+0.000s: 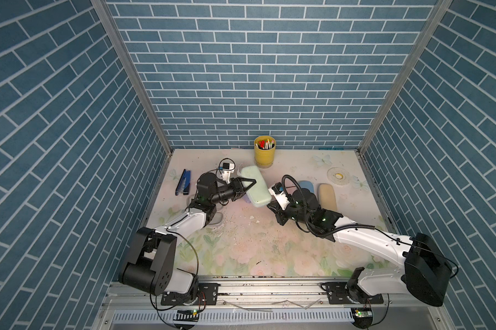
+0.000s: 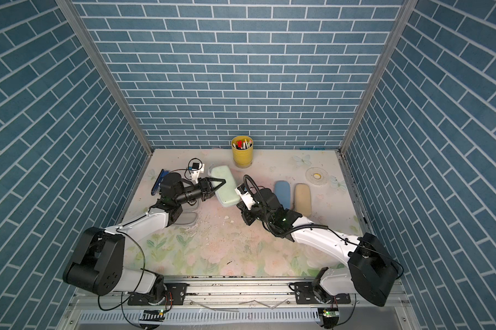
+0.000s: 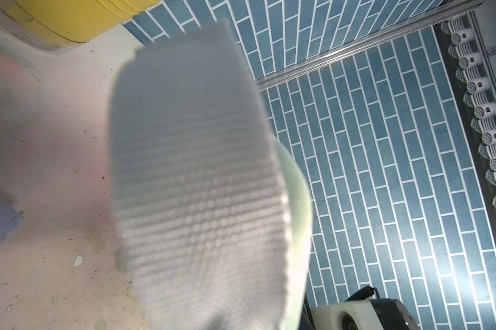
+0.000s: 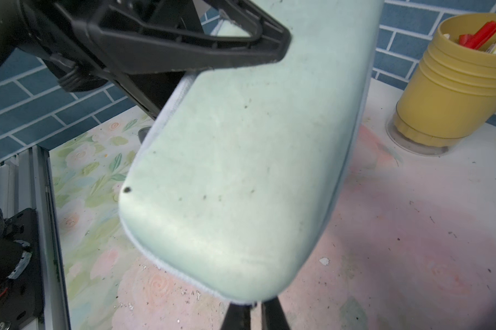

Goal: Put umbrellas into zippered umbrella sleeves
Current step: Zip the zipper on the umbrella sleeve, then adjust the umbrella sleeve.

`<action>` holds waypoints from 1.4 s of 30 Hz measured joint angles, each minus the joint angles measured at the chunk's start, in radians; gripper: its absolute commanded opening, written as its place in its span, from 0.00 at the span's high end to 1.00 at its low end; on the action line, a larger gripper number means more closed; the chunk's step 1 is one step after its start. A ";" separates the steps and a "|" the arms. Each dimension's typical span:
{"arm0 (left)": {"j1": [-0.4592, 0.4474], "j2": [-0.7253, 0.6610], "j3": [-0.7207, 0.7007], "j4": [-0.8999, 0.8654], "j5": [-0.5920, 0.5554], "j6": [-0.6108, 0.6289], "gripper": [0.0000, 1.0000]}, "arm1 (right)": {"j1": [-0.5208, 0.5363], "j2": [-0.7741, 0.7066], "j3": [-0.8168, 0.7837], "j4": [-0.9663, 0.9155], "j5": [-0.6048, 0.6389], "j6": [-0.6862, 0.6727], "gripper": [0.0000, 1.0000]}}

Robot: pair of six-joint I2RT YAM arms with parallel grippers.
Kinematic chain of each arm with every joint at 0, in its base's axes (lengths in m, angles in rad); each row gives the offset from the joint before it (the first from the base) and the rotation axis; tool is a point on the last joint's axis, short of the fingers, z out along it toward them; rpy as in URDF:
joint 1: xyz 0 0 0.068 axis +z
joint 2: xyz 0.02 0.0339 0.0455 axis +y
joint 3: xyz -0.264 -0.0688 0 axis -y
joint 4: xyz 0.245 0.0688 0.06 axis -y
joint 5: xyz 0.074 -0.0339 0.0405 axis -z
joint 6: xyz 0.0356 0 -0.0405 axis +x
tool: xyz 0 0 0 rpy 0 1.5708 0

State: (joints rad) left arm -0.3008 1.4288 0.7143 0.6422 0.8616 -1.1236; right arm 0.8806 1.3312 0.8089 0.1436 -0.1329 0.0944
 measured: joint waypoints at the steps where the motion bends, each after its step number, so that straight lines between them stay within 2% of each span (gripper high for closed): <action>1: 0.000 -0.001 0.000 -0.016 0.002 0.013 0.81 | 0.000 0.000 0.000 -0.009 -0.004 -0.003 1.00; 7: -0.001 -0.012 0.034 -0.153 0.047 0.090 0.94 | -0.023 0.002 0.011 -0.068 -0.023 -0.061 1.00; 11: -0.009 -0.023 0.051 -0.199 0.066 0.124 0.99 | -0.060 0.032 0.056 -0.100 -0.033 -0.130 1.00; 18: -0.038 -0.025 0.064 -0.227 0.069 0.175 1.00 | -0.106 0.098 0.138 -0.121 -0.050 -0.218 1.00; 23: -0.102 0.011 0.074 -0.222 0.137 0.195 1.00 | -0.164 0.132 0.221 -0.107 -0.071 -0.228 1.00; 27: -0.111 0.036 0.085 -0.204 0.166 0.197 1.00 | -0.183 0.145 0.242 -0.116 -0.084 -0.223 1.00; 28: -0.110 0.041 0.086 -0.197 0.170 0.196 1.00 | -0.188 0.148 0.245 -0.117 -0.084 -0.221 0.94; 29: -0.109 0.047 0.086 -0.192 0.172 0.194 0.99 | -0.193 0.151 0.246 -0.124 -0.084 -0.206 0.76; 30: -0.108 0.053 0.086 -0.190 0.178 0.193 0.98 | -0.199 0.152 0.246 -0.132 -0.077 -0.185 0.63; 33: -0.103 0.060 0.085 -0.195 0.192 0.190 0.91 | -0.267 0.145 0.246 -0.168 -0.108 -0.084 0.44; 35: -0.101 0.060 0.085 -0.195 0.194 0.194 0.88 | -0.346 0.131 0.246 -0.196 -0.180 0.011 0.34; 38: -0.104 0.060 0.085 -0.194 0.194 0.198 0.84 | -0.455 0.113 0.246 -0.202 -0.351 0.163 0.26; 42: -0.122 0.082 0.086 -0.156 0.200 0.191 0.84 | -0.461 0.140 0.255 -0.153 -0.593 0.347 0.23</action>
State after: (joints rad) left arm -0.4229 1.5105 0.8001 0.4858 1.0618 -0.9325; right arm 0.4194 1.4712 1.0637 -0.0090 -0.7261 0.4412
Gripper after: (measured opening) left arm 0.353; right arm 0.763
